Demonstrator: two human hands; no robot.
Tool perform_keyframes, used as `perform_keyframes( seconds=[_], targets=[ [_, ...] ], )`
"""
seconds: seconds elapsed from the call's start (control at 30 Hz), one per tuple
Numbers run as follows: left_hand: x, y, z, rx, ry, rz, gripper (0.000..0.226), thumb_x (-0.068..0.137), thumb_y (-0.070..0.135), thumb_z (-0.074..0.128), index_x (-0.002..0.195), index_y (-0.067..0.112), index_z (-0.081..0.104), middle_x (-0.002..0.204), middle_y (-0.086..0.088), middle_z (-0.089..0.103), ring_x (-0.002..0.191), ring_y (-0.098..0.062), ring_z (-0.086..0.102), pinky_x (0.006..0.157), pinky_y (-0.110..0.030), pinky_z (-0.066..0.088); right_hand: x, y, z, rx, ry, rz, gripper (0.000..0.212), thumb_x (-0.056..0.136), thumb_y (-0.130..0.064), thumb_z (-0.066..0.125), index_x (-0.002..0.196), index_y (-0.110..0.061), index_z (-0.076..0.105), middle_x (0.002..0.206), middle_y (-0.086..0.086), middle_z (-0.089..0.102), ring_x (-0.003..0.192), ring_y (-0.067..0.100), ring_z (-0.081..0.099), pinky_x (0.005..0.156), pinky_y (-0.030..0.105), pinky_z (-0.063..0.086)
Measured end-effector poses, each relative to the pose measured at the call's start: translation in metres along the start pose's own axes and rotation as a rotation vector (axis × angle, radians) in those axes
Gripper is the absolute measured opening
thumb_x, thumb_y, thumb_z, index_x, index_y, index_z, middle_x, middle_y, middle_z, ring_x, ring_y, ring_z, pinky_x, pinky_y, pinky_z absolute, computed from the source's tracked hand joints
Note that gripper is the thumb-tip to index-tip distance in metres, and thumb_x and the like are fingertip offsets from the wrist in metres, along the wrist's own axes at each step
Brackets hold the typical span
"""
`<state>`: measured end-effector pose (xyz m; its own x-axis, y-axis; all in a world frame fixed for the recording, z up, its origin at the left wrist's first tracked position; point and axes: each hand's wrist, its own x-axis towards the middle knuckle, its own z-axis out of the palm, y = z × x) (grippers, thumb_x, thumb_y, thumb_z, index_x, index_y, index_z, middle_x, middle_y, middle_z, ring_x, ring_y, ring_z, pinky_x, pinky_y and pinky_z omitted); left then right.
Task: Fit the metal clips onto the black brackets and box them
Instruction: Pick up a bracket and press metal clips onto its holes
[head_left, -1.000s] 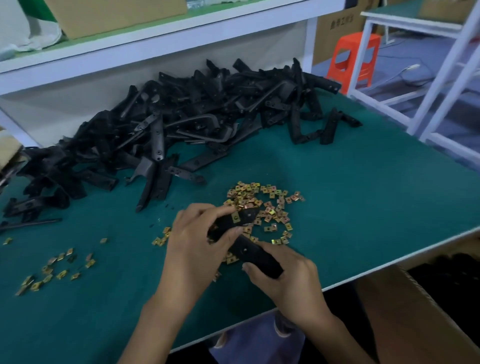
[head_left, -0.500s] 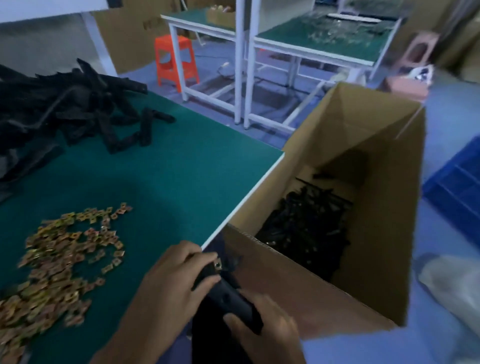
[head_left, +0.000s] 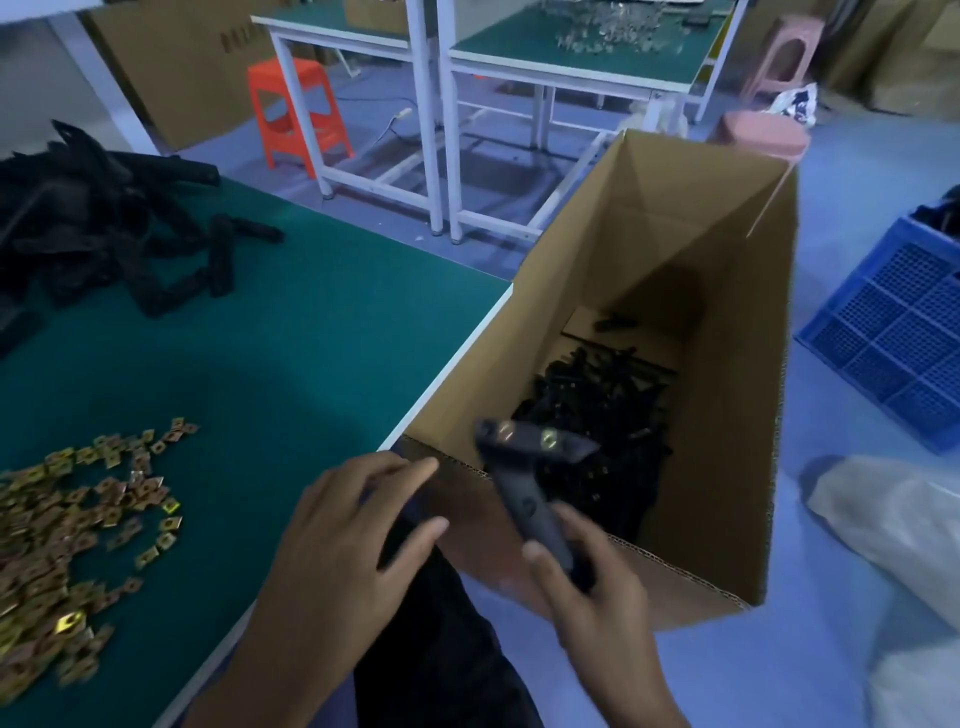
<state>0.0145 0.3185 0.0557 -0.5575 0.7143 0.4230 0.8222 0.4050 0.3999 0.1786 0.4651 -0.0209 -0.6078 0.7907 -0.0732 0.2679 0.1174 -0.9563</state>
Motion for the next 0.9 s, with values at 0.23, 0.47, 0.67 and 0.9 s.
perform_keyframes(
  seconds=[0.23,0.47,0.67,0.9],
  targets=[
    [-0.018,-0.023,-0.023,0.049,0.142,-0.096,0.035,0.091,0.037,0.053,0.11,0.017,0.075,0.107,0.004,0.064,0.098,-0.014,0.058,0.088,-0.027,0.043,0.054,-0.019,-0.006,-0.281,0.03,-0.064,0.092,0.091,-0.059,0.062,0.161,-0.042,0.004,0.167,-0.024,0.002,0.153,-0.002,-0.002,0.122,0.034,0.017],
    [-0.067,-0.076,-0.063,0.056,0.157,-0.452,0.022,0.089,0.026,0.068,0.11,0.024,0.075,0.113,0.011,0.063,0.104,-0.006,0.059,0.08,-0.03,0.053,0.03,-0.056,0.085,-0.285,-0.296,-0.379,0.034,0.098,-0.028,0.066,0.132,-0.03,0.063,0.128,-0.019,0.061,0.124,0.003,0.055,0.105,0.025,0.043],
    [-0.119,-0.157,-0.13,0.09,0.342,-0.937,0.03,0.094,0.025,0.068,0.124,0.025,0.067,0.119,0.007,0.062,0.111,-0.018,0.061,0.095,-0.039,0.05,-0.001,-0.098,0.185,-0.307,-0.783,-0.671,0.024,0.1,-0.039,0.059,0.123,-0.034,0.068,0.112,-0.027,0.059,0.11,-0.006,0.05,0.093,0.006,0.035],
    [-0.165,-0.246,-0.193,0.36,0.484,-1.174,0.049,0.094,0.022,0.07,0.135,0.0,0.057,0.132,-0.022,0.059,0.129,-0.039,0.048,0.112,-0.046,0.031,-0.014,-0.11,0.24,-0.359,-0.629,-0.778,0.013,0.089,-0.031,0.072,0.099,-0.024,0.076,0.091,-0.012,0.068,0.087,0.017,0.067,0.068,0.036,0.057]
  ],
)
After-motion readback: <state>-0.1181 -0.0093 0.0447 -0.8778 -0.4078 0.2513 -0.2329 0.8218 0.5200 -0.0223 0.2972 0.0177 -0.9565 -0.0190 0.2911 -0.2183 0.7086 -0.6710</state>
